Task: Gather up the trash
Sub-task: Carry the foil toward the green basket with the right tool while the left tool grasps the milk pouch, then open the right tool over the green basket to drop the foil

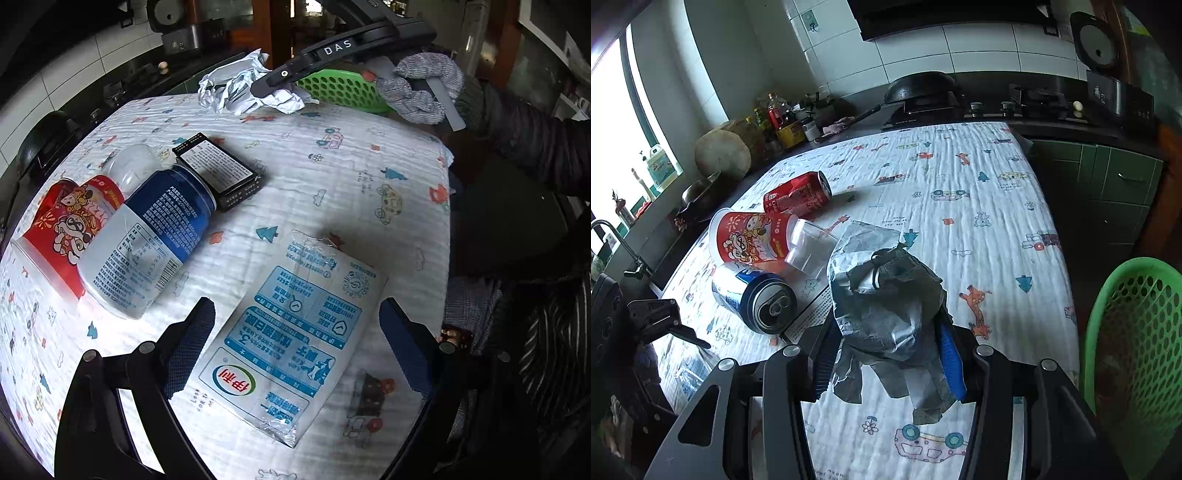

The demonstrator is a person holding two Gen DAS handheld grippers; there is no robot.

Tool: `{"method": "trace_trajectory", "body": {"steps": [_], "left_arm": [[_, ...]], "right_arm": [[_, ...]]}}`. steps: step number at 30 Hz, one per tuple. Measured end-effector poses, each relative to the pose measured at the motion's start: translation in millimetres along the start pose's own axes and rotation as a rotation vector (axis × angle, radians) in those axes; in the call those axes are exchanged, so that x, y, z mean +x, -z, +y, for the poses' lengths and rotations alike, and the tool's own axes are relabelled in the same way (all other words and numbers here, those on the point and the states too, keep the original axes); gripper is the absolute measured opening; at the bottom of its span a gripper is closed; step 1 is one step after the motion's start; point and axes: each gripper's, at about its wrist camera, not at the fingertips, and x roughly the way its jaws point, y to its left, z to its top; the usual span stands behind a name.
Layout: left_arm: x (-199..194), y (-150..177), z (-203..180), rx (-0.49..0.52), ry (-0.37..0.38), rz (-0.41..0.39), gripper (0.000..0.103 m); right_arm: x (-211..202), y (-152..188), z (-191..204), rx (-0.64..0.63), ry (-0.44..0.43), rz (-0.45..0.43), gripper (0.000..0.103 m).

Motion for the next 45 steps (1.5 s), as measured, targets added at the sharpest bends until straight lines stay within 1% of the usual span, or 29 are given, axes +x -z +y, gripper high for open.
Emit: {"method": "trace_trajectory", "body": {"steps": [3, 7, 10, 14, 22, 24, 25, 32, 33, 34, 39, 44, 45], "left_arm": [[2.4, -5.0, 4.6, 0.005, -0.013, 0.006, 0.089], [13.9, -6.1, 5.9, 0.008, -0.007, 0.041, 0.089], [20.7, -3.8, 0.5, 0.010, 0.010, 0.052, 0.089], [23.1, -3.6, -5.8, 0.016, 0.027, 0.051, 0.088], [27.0, -7.2, -6.7, 0.013, 0.030, 0.055, 0.087], [29.1, -7.8, -7.1, 0.006, 0.025, 0.055, 0.085], [30.1, -8.2, -6.9, 0.000, 0.026, 0.058, 0.082], [31.6, -6.8, -12.2, 0.012, 0.003, 0.090, 0.080], [31.4, -6.8, -12.3, 0.011, -0.007, 0.090, 0.078], [30.5, -6.8, -12.7, 0.003, -0.012, 0.087, 0.075], [22.9, -9.5, -14.3, -0.037, -0.026, 0.059, 0.070], [10.5, -18.5, -20.4, -0.089, -0.021, 0.012, 0.067], [8.4, -21.4, -21.5, -0.098, -0.022, 0.002, 0.067]], "right_arm": [[-4.0, 2.4, -0.1, 0.000, 0.004, -0.004, 0.047], [-11.5, 4.9, -4.7, 0.008, 0.011, -0.016, 0.047], [-18.3, 7.4, -8.7, 0.015, 0.018, -0.026, 0.047], [-26.2, 11.4, -17.4, 0.027, 0.036, -0.031, 0.047], [-43.6, 20.2, -44.7, 0.078, 0.086, -0.050, 0.047], [-48.7, 21.9, -53.9, 0.091, 0.109, -0.054, 0.047], [-51.2, 22.5, -58.5, 0.098, 0.121, -0.056, 0.047], [-74.6, 27.4, -96.4, 0.144, 0.209, -0.074, 0.047], [-77.5, 27.9, -102.4, 0.152, 0.223, -0.077, 0.047], [-80.6, 28.0, -109.5, 0.162, 0.237, -0.080, 0.047], [-93.1, 29.5, -143.1, 0.213, 0.317, -0.095, 0.047], [-91.8, 34.6, -175.5, 0.255, 0.413, -0.077, 0.047], [-90.9, 36.1, -182.5, 0.269, 0.416, -0.072, 0.047]]}}
